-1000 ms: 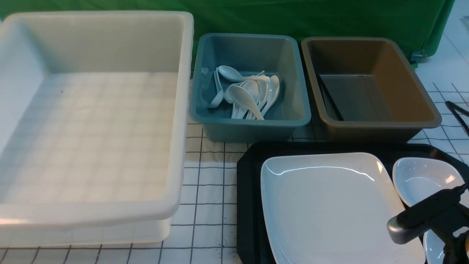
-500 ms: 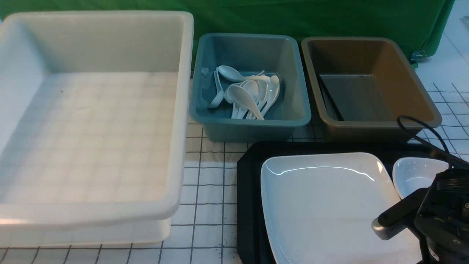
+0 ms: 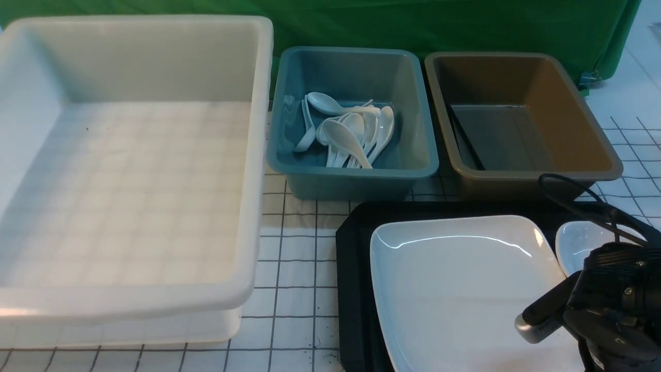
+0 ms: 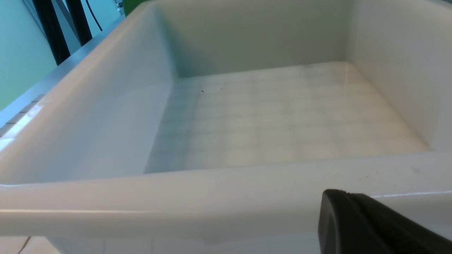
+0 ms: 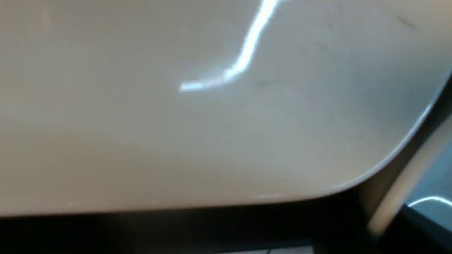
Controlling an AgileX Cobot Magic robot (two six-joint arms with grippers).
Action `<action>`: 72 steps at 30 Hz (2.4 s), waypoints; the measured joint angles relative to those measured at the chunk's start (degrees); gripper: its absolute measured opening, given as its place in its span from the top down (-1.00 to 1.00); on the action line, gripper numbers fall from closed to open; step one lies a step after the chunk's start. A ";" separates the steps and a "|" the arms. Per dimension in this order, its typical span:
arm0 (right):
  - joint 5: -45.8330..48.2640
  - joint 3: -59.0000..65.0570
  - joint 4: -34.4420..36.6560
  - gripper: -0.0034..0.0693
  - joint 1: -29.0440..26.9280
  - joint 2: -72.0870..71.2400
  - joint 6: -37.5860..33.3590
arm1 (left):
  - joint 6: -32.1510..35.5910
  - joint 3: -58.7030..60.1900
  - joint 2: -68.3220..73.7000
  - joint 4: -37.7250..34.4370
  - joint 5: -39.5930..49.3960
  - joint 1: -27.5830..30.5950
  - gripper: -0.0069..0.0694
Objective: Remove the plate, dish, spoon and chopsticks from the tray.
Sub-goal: Use the right arm to grab a small plate from the dinner plate, then use the right arm to put the small plate into the large storage box on the left
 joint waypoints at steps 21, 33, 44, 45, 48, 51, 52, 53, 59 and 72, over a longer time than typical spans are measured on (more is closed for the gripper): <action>11.12 -14.56 17.07 0.67 0.00 -31.85 -10.71 | 0.00 0.00 0.00 0.00 0.00 0.00 0.76; -6.82 -41.95 53.47 0.67 5.21 -15.75 -53.30 | 0.00 0.00 0.00 0.00 0.00 0.00 0.76; -8.84 -72.44 54.09 0.67 17.04 21.22 -79.67 | 0.00 0.00 0.00 0.00 0.00 0.00 0.76; -9.36 -74.29 52.59 0.67 17.42 23.85 -80.88 | 0.00 0.00 0.00 0.00 0.00 0.00 0.76; -12.02 -78.25 46.04 0.67 17.82 30.36 -82.66 | 0.00 0.00 0.00 0.00 0.00 0.00 0.76; -13.93 -79.03 41.54 0.67 17.81 34.56 -82.78 | 0.00 0.00 0.00 0.00 0.00 0.00 0.76; -13.91 -79.04 40.81 0.67 17.81 35.29 -82.78 | 0.00 0.00 0.00 0.00 0.00 0.00 0.76; -13.70 -79.04 40.04 0.67 17.81 36.00 -82.83 | 0.00 0.00 0.00 0.00 0.00 0.00 0.76; -12.85 -79.36 37.97 0.64 18.05 37.04 -83.05 | 0.00 0.00 0.00 0.00 0.00 0.00 0.76; -10.70 -79.65 37.56 0.08 18.15 36.49 -81.98 | 0.00 0.00 0.00 0.00 0.00 0.00 0.76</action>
